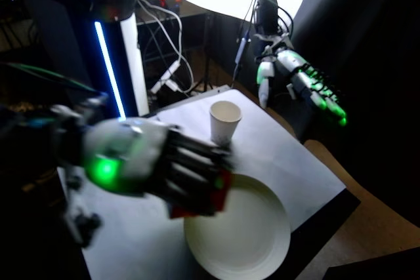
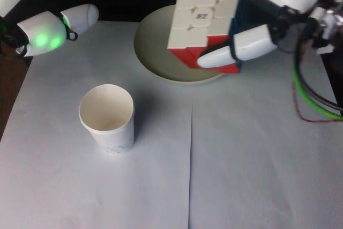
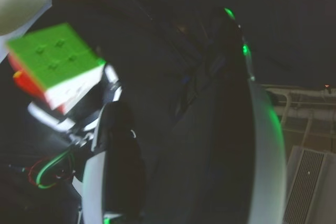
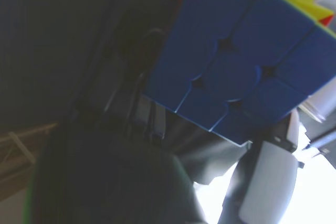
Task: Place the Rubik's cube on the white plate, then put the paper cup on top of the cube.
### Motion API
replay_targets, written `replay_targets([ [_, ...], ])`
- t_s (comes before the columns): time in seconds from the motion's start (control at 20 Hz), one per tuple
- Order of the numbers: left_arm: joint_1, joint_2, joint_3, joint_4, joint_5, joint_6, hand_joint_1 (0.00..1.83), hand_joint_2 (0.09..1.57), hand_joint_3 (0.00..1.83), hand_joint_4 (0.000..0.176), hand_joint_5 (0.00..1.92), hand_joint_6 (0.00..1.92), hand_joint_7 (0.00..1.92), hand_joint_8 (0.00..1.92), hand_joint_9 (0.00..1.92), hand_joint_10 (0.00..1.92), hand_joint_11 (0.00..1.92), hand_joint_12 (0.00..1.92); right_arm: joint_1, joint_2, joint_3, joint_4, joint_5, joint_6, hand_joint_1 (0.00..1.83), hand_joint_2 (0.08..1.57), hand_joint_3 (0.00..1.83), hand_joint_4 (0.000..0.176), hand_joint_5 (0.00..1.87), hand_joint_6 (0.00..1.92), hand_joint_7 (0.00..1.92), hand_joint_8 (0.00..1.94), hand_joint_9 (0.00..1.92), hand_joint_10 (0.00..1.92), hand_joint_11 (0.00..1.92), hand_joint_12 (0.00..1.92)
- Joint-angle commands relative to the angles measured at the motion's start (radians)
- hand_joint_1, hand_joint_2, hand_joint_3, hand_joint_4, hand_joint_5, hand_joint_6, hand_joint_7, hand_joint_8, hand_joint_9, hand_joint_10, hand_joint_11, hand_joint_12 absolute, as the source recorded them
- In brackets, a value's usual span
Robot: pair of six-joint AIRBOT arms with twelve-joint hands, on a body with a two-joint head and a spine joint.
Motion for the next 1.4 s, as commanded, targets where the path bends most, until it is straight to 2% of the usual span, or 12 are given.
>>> replay_targets([
  [0.0, -0.005, 0.002, 0.002, 0.001, -0.130, -0.005, 0.46, 1.34, 0.00, 0.082, 0.02, 0.00, 0.00, 0.00, 0.00, 0.00, 0.00, 0.20, 0.029, -0.009, 0.016, 0.029, 0.112, 0.007, 1.07, 1.15, 0.48, 0.000, 0.52, 1.71, 0.63, 1.81, 0.82, 1.92, 0.98, 1.92],
  [0.15, -0.005, -0.001, 0.005, 0.000, -0.137, -0.006, 0.45, 1.36, 0.00, 0.014, 0.04, 0.00, 0.00, 0.00, 0.00, 0.00, 0.00, 0.22, 0.047, -0.075, 0.098, 0.080, 0.065, 0.007, 1.10, 1.16, 0.43, 0.000, 0.48, 1.70, 0.70, 1.75, 1.09, 1.92, 1.26, 1.92],
  [0.3, -0.005, -0.003, 0.007, 0.000, -0.145, -0.012, 0.43, 1.34, 0.00, 0.100, 0.01, 0.00, 0.00, 0.00, 0.00, 0.00, 0.00, 0.17, 0.047, -0.131, 0.168, 0.131, 0.011, 0.007, 1.05, 1.19, 0.28, 0.000, 0.61, 1.61, 0.69, 1.91, 0.94, 1.92, 1.09, 1.92],
  [0.4, -0.005, -0.003, 0.008, 0.003, -0.150, -0.016, 0.45, 1.35, 0.00, 0.090, 0.01, 0.00, 0.00, 0.00, 0.00, 0.00, 0.00, 0.22, 0.047, -0.159, 0.203, 0.153, -0.014, 0.007, 1.04, 1.30, 0.03, 0.000, 0.61, 1.59, 0.70, 1.94, 0.96, 1.92, 1.10, 1.92],
  [0.5, -0.005, -0.003, 0.008, 0.005, -0.156, -0.021, 0.47, 1.34, 0.00, 0.144, 0.03, 0.00, 0.00, 0.00, 0.00, 0.00, 0.00, 0.56, 0.047, -0.170, 0.217, 0.167, -0.031, 0.007, 1.08, 1.34, 0.03, 0.000, 0.50, 1.64, 0.64, 1.69, 0.68, 1.89, 0.79, 1.92],
  [0.65, -0.005, -0.003, 0.007, 0.006, -0.161, -0.025, 0.45, 1.34, 0.00, 0.127, 0.04, 0.00, 0.00, 0.00, 0.00, 0.00, 0.00, 0.74, 0.043, -0.177, 0.220, 0.197, -0.033, 0.007, 1.26, 1.29, 0.00, 0.000, 0.18, 1.30, 0.63, 1.55, 0.50, 1.57, 0.48, 1.88],
  [0.7, -0.005, -0.002, 0.007, 0.006, -0.161, -0.025, 0.46, 1.35, 0.00, 0.098, 0.04, 0.00, 0.00, 0.00, 0.00, 0.00, 0.00, 0.68, 0.042, -0.178, 0.220, 0.200, -0.033, 0.007, 1.03, 1.20, 0.00, 0.000, 0.13, 1.01, 0.25, 0.96, 0.27, 1.34, 0.22, 1.76],
  [0.8, -0.004, -0.002, 0.007, 0.006, -0.163, -0.027, 0.41, 1.35, 0.00, 0.127, 0.03, 0.00, 0.00, 0.00, 0.00, 0.00, 0.00, 0.67, 0.039, -0.178, 0.218, 0.205, -0.033, 0.007, 0.85, 1.22, 0.00, 0.019, 0.14, 0.52, 0.26, 0.31, 0.14, 1.06, 0.08, 1.65],
  [0.85, -0.004, -0.002, 0.007, 0.006, -0.163, -0.027, 0.43, 1.35, 0.00, 0.136, 0.03, 0.00, 0.00, 0.00, 0.00, 0.00, 0.00, 0.67, 0.037, -0.178, 0.216, 0.205, -0.033, 0.007, 0.67, 1.22, 0.00, 0.077, 0.09, 0.15, 0.17, 0.02, 0.07, 0.75, 0.00, 1.49],
  [0.95, -0.004, -0.002, 0.007, 0.006, -0.164, -0.027, 0.43, 1.34, 0.00, 0.143, 0.04, 0.00, 0.00, 0.00, 0.00, 0.00, 0.00, 0.51, 0.035, -0.177, 0.212, 0.205, -0.033, 0.007, 0.55, 1.21, 0.00, 0.119, 0.02, 0.03, 0.05, 0.00, 0.04, 0.51, 0.00, 1.41],
  [1.1, -0.004, -0.001, 0.007, 0.005, -0.166, -0.028, 0.40, 1.35, 0.00, 0.112, 0.03, 0.00, 0.00, 0.00, 0.00, 0.00, 0.00, 0.26, 0.033, -0.173, 0.205, 0.205, -0.032, 0.007, 0.54, 1.18, 0.00, 0.092, 0.00, 0.00, 0.00, 0.00, 0.13, 0.17, 0.00, 0.96],
  [1.35, -0.002, -0.001, 0.006, 0.002, -0.166, -0.029, 0.35, 1.33, 0.00, 0.141, 0.03, 0.00, 0.00, 0.00, 0.00, 0.00, 0.00, 0.20, 0.023, -0.153, 0.184, 0.205, -0.031, 0.007, 0.52, 1.19, 0.00, 0.101, 0.00, 0.00, 0.00, 0.00, 0.11, 0.11, 0.00, 0.82],
])
